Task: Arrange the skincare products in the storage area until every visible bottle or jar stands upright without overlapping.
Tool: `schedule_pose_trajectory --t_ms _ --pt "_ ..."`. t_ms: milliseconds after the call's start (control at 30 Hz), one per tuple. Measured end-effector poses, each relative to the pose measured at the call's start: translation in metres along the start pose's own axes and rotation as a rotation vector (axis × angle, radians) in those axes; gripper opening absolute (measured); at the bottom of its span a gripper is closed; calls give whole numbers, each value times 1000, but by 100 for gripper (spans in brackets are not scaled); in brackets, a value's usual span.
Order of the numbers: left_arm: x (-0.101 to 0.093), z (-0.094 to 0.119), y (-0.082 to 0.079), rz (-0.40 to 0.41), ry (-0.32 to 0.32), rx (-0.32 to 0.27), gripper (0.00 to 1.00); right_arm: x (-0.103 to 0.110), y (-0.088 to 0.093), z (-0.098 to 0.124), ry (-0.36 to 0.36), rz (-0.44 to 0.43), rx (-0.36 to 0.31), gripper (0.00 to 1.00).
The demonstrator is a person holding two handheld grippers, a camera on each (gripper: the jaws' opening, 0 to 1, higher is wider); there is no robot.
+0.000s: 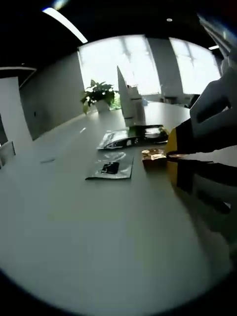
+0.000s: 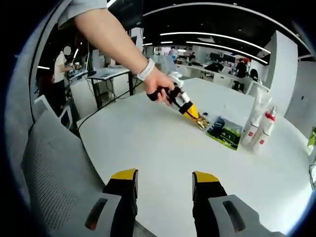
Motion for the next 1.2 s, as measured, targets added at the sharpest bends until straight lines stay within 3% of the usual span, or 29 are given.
schedule_pose_trajectory --t_ms 200,533,700,733,1067,1200 --pt "1 3 1 -22 -37 45 2 1 1 -1 -8 4 6 40" --pt "-6 5 -9 -41 -71 68 12 2 1 -1 -9 13 11 38" --pt "-9 4 -9 -69 -181 106 11 1 1 0 -5 16 14 36" --pt "-12 2 -9 -91 -180 114 11 1 1 0 -5 17 15 36" --pt "-20 2 -15 -127 -266 103 22 0 2 0 2 23 14 34" --pt "-25 6 -11 -132 -260 98 22 0 1 1 2 25 12 33"
Point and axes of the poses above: the point that each gripper's makers call its tool centre point, and the gripper's own axes: z roughly backward along the fingers, x roughly to its left, y roughly out of its underside, the point moved 7 cm from there along z, roughly backward along the fingers, and after that the axes turned 5 degrees about y, right-handed, at the moved point
